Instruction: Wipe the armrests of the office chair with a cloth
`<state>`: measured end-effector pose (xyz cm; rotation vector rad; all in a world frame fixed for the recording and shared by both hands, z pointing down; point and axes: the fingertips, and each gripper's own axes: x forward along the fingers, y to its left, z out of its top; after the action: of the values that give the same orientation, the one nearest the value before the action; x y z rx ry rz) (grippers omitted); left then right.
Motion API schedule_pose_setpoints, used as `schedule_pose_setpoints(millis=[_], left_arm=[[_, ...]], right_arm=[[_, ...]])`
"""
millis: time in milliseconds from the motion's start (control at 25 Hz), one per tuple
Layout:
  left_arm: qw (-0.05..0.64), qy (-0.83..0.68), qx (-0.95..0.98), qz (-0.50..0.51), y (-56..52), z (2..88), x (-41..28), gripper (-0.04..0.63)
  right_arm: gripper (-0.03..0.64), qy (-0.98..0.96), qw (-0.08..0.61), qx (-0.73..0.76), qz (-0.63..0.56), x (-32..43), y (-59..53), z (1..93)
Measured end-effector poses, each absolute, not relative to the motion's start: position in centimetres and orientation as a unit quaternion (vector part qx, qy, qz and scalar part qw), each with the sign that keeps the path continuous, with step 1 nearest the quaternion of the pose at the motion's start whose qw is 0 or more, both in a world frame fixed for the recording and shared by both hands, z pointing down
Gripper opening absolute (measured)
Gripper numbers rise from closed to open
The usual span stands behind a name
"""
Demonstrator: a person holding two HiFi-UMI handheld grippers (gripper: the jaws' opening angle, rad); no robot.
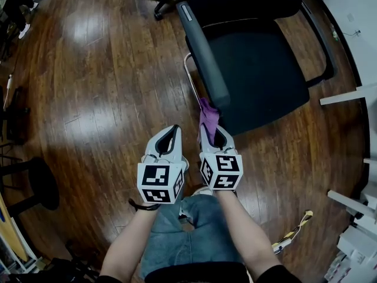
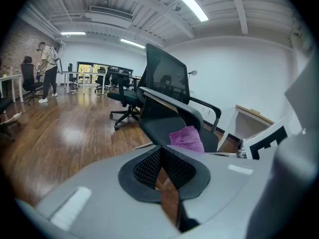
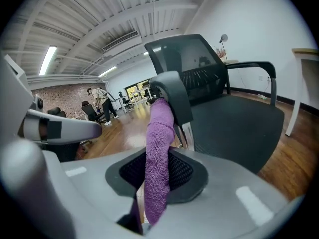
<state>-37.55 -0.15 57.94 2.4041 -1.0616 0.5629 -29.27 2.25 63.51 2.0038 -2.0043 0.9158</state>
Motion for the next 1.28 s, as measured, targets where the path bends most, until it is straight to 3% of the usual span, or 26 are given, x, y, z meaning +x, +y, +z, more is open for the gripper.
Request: schedule_pose_setpoints(millis=[360, 600, 960, 1280], left_arm=[[0.217, -0.373, 0.876, 0.216, 1.2, 60.7, -36.5, 0.004], [0.215, -0.374, 0.876, 0.218, 1.6, 60.1, -36.4, 0.003], [0.202, -0.353, 0.889, 0.208, 5.5, 50.3, -34.4, 0.003], [0.175, -0.320, 0.917, 0.162, 9.3, 39.7, -28.8, 0.003]], right_arm=[[0.075, -0.665, 0.096, 0.665, 0.326, -28.6, 3.2, 68.8], [0.075, -0.670, 0.091, 0.669, 0.310, -28.5, 3.9, 66.9], [0.075, -0.695, 0.105, 0.663, 0.258, -29.5, 8.3, 54.5], [0.075, -0.680, 0.062, 0.707, 0.184, -24.3, 11.6, 41.0]])
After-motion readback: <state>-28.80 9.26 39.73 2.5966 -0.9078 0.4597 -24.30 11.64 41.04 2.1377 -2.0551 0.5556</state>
